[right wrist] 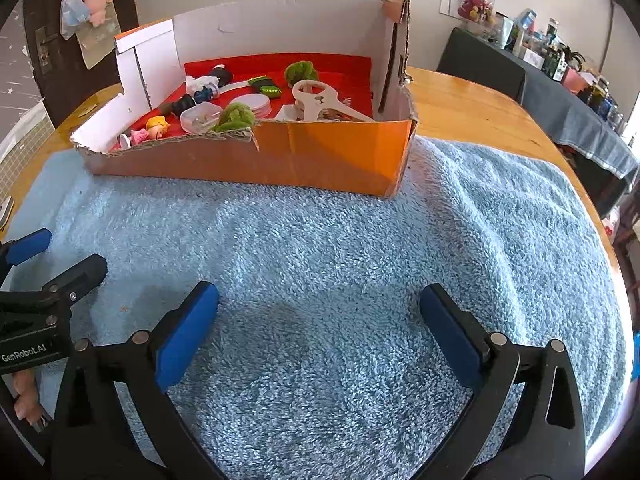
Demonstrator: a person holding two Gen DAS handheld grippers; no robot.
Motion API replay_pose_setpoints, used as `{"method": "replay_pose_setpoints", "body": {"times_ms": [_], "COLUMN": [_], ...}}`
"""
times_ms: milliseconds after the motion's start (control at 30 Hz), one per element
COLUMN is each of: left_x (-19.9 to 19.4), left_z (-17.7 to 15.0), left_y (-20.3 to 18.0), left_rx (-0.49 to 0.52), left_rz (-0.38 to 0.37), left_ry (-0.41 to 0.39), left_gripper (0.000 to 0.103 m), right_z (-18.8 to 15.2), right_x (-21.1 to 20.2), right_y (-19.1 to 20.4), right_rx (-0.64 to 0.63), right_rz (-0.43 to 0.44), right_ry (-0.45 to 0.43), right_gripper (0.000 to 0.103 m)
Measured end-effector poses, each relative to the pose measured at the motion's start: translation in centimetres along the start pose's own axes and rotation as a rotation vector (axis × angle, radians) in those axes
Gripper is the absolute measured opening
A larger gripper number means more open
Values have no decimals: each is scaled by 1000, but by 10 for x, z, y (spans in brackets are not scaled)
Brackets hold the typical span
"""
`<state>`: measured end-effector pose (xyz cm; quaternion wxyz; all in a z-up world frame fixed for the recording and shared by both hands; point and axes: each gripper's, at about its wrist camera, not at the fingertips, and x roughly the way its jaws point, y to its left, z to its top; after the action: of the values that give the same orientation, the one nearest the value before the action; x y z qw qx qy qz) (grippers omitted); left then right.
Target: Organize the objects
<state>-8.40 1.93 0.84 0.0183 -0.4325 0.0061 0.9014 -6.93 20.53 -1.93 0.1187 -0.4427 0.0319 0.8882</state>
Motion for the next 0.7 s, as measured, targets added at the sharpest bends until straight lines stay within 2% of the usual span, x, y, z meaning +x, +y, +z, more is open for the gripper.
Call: {"method": "replay_pose_setpoints", "body": {"times_ms": [700], "left_x": [0], "left_z": [0], "left_y": [0], "left_rx": [0], "left_rz": [1], "left_ry": [-5], "left_gripper": [103], "right_z": [-1], "right_x": [1], "right_y": [2], "right_rx": [7], "right_rz": [-8], "right_ry": [-11], "right_gripper": [103]}}
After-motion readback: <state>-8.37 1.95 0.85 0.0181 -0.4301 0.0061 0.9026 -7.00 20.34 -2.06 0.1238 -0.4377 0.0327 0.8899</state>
